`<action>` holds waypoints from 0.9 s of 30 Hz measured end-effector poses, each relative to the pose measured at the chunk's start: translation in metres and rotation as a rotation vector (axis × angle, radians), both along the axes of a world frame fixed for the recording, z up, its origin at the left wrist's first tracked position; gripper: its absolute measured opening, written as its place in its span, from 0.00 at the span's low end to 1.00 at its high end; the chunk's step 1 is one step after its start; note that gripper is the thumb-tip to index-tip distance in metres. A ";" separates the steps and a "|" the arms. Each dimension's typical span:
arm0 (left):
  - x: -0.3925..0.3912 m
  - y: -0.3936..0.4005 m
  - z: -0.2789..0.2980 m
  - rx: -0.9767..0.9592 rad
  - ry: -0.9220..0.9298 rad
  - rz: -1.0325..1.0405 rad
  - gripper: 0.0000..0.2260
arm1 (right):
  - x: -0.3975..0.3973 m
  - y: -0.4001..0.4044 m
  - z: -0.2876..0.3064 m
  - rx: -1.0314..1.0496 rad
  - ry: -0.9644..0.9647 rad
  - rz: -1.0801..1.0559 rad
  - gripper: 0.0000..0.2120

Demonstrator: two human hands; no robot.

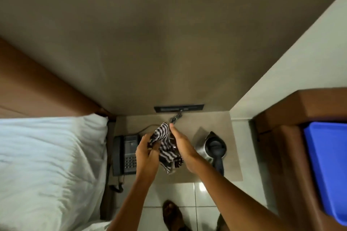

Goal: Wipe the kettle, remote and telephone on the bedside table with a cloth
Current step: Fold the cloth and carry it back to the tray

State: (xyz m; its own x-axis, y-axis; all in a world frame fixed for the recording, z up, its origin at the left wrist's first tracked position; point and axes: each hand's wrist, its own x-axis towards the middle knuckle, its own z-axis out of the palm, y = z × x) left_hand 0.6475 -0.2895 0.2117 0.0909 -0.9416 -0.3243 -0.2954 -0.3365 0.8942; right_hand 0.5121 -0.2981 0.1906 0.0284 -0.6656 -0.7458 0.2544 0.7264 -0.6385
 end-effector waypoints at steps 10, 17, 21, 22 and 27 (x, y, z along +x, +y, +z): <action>-0.091 -0.018 0.183 -0.024 0.429 0.013 0.13 | -0.084 0.024 0.180 -0.309 -0.056 -0.073 0.22; -0.142 -0.010 0.300 -0.194 0.164 -0.326 0.10 | -0.164 0.050 0.300 -0.476 0.121 -0.161 0.20; -0.189 -0.001 0.317 -0.282 -0.048 -0.440 0.08 | -0.229 0.085 0.312 -0.437 0.150 -0.369 0.23; -0.206 0.004 0.315 -0.271 -0.056 -0.459 0.08 | -0.249 0.099 0.308 -0.410 0.160 -0.420 0.23; -0.293 0.044 0.285 -0.227 -0.150 -0.659 0.07 | -0.336 0.180 0.253 -0.222 0.277 -0.676 0.25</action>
